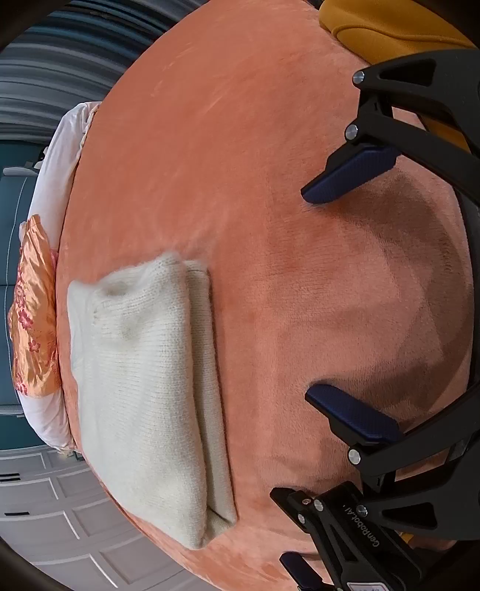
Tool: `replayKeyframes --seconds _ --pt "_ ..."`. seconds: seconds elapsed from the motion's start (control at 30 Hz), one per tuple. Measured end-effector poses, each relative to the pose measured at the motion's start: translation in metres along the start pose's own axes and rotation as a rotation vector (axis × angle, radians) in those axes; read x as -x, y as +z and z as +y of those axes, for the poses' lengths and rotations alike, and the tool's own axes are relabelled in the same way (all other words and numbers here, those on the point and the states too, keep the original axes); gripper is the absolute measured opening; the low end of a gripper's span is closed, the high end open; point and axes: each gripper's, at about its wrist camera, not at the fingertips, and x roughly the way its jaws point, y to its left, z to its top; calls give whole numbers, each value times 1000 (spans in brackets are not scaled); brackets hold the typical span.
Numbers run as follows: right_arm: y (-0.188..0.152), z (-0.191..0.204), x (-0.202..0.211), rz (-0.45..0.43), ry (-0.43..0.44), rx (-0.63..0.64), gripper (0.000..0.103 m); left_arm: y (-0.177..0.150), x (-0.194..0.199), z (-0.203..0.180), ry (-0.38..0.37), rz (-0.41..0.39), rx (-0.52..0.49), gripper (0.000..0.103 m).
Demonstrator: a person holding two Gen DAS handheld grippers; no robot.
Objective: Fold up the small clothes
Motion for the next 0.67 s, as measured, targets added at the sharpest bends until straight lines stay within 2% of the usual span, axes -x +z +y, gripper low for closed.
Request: replayKeyframes --seconds 0.1,0.2,0.67 --pt "2 0 5 -4 -5 -14 95 1 6 -4 11 -14 -27 98" --pt "3 1 10 -10 -12 -20 94 3 4 0 -25 14 -11 97" --pt "1 8 18 -13 -32 -4 93 5 1 1 -38 51 7 95"
